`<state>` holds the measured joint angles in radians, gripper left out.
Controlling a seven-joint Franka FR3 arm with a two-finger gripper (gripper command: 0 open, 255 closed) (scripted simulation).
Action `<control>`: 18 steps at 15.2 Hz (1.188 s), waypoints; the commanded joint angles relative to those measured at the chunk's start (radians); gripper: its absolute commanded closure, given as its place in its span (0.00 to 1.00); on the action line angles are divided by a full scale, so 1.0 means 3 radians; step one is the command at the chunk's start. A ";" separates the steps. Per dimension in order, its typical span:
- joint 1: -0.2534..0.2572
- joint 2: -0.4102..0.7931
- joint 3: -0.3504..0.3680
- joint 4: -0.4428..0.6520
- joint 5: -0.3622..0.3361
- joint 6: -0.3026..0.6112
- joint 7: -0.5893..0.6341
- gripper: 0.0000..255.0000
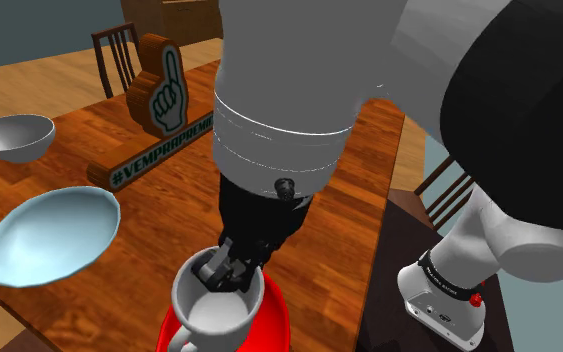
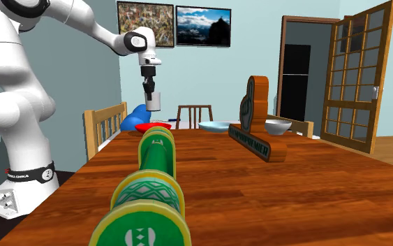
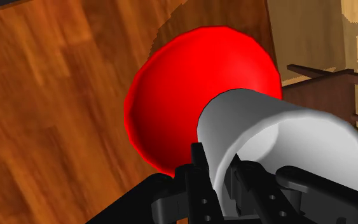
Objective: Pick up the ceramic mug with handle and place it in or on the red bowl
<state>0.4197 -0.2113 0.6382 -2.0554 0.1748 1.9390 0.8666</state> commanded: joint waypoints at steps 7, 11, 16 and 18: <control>0.0009 0.0075 0.0049 -0.0296 -0.0017 0.0365 0.0014 1.00; 0.0010 0.0140 0.0077 -0.0424 -0.0042 0.0549 0.0032 1.00; 0.0009 0.0202 0.0101 -0.0519 -0.0071 0.0698 0.0052 1.00; 0.0009 0.0202 0.0101 -0.0519 -0.0071 0.0698 0.0052 1.00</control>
<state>0.4222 -0.1509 0.6682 -2.2110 0.1537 2.1474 0.8821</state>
